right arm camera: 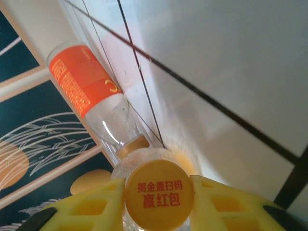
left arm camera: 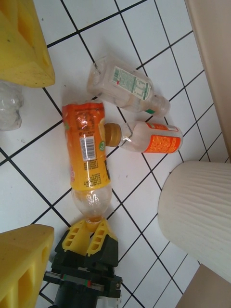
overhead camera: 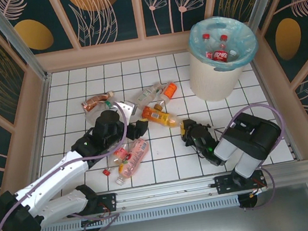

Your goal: Put the plastic bottles in the bin

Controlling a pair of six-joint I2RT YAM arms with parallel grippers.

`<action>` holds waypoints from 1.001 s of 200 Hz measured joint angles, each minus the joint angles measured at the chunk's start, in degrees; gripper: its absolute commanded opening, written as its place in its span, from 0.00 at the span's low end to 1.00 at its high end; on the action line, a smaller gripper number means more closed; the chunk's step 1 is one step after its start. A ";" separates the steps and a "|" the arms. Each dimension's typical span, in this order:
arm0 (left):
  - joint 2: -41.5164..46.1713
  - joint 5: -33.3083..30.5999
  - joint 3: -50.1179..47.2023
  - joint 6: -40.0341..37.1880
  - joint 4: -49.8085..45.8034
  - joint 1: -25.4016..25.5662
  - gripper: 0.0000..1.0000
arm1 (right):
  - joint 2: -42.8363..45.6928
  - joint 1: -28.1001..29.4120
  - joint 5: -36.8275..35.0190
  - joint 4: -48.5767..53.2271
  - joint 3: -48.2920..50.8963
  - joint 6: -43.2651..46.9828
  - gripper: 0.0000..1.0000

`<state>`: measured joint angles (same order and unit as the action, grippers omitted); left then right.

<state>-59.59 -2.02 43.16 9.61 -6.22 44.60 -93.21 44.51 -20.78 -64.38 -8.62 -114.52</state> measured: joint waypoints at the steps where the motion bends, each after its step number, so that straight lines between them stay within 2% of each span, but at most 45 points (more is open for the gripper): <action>1: 0.02 -0.02 0.00 0.00 0.02 0.00 0.75 | 0.13 -0.02 -0.04 0.20 0.00 0.00 0.28; 31: 0.37 -0.13 -0.02 -0.26 0.02 0.00 0.75 | 5.79 -0.72 -0.83 6.80 0.00 1.64 0.24; 64: 0.81 -0.55 0.00 -0.96 0.00 0.00 0.75 | 16.55 -1.31 -2.69 18.53 -1.73 10.25 0.18; 99: 1.73 -1.57 1.05 -2.38 -0.26 0.00 0.75 | 24.96 -1.20 -3.72 28.61 -7.21 23.34 0.11; 133: 2.82 -2.67 4.20 -3.76 -0.55 0.00 0.75 | 30.18 1.25 -6.38 39.87 -14.67 38.49 0.04; 171: 3.58 -4.15 7.82 -5.05 -0.94 0.00 0.75 | 31.98 5.62 -9.57 51.36 -24.70 55.06 0.00; 200: 3.50 -5.57 10.32 -6.03 -1.31 0.00 0.75 | 30.49 6.69 -9.81 60.72 -36.76 67.30 0.00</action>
<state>-56.10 -7.60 53.47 3.57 -7.53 44.60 -62.72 51.20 -30.59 -3.66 -45.39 -47.22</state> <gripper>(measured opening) 0.746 0.257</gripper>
